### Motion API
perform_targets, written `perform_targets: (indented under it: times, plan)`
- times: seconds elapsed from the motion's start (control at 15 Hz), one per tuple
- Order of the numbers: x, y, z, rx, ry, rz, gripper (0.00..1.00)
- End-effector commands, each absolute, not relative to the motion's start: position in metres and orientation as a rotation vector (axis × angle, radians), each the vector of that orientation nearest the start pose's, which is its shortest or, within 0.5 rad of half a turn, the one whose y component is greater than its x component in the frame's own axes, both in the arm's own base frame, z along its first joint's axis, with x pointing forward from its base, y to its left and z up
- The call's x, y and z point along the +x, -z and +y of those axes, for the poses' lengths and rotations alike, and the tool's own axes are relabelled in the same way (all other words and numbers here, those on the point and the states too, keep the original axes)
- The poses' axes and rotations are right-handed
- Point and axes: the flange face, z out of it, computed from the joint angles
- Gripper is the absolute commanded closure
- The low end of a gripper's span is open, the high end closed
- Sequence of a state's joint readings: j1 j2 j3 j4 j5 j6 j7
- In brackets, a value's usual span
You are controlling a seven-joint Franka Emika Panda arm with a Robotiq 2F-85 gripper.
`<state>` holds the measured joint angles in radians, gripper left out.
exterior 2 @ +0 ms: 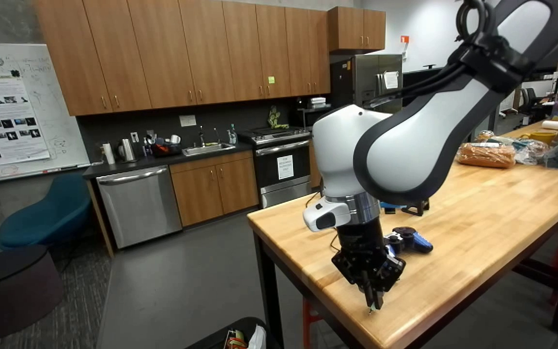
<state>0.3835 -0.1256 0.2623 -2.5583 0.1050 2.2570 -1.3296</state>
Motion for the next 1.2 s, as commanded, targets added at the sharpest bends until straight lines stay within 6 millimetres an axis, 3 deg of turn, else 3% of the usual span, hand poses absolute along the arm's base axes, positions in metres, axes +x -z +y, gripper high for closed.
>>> perform_targets:
  times: [0.0, 0.07, 0.73, 1.13]
  plan:
    - [0.339, -0.290, 0.264, 1.867, 0.251, 2.670, 0.81]
    - [0.339, -0.289, 0.263, 1.874, 0.258, 2.665, 0.64]
    - [0.359, -0.317, 0.219, 1.984, 0.210, 2.517, 0.02]
    - [0.383, -0.338, 0.172, 2.065, 0.169, 2.344, 0.00]
